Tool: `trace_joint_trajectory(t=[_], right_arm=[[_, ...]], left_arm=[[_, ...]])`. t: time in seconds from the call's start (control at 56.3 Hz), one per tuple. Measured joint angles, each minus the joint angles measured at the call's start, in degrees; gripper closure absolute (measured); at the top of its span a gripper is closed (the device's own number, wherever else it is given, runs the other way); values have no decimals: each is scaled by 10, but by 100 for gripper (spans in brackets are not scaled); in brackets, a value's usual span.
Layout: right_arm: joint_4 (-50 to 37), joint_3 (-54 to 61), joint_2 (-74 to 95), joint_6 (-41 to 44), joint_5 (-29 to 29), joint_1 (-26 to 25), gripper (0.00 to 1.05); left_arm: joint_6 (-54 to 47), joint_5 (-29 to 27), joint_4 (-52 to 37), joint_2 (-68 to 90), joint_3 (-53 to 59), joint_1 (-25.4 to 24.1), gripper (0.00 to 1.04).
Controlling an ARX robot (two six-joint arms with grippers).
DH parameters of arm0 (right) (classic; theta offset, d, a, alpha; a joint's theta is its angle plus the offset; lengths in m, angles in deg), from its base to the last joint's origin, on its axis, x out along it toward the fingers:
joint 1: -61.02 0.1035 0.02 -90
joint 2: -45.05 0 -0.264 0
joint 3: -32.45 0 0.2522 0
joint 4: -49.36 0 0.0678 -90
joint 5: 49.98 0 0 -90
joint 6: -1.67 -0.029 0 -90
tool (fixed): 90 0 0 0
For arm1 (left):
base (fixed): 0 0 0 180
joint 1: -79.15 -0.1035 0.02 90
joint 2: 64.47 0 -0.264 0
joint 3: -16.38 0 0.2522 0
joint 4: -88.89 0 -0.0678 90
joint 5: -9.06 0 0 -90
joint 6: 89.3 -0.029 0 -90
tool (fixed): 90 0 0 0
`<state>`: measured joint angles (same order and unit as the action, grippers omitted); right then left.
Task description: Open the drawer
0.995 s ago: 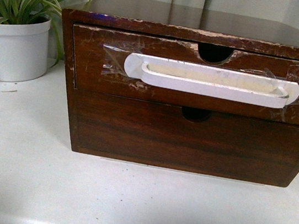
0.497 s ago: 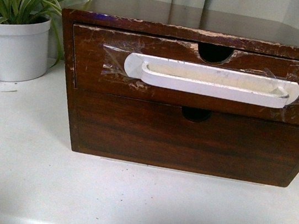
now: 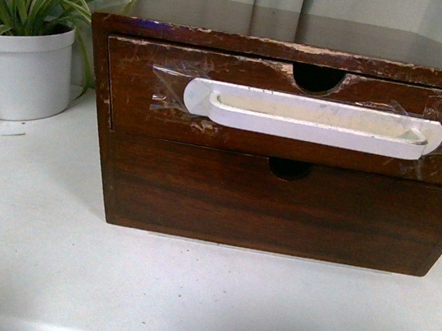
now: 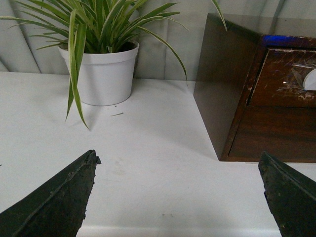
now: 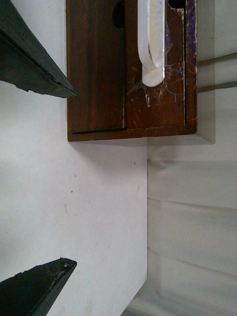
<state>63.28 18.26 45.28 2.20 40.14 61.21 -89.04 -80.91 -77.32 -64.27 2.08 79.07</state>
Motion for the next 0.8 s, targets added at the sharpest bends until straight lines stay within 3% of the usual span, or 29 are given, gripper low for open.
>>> trace_joint_trajectory(t=[0.799], right_arm=[[0, 0, 0, 0, 0, 0, 9]], left_arm=[[0, 0, 0, 0, 0, 0, 6]])
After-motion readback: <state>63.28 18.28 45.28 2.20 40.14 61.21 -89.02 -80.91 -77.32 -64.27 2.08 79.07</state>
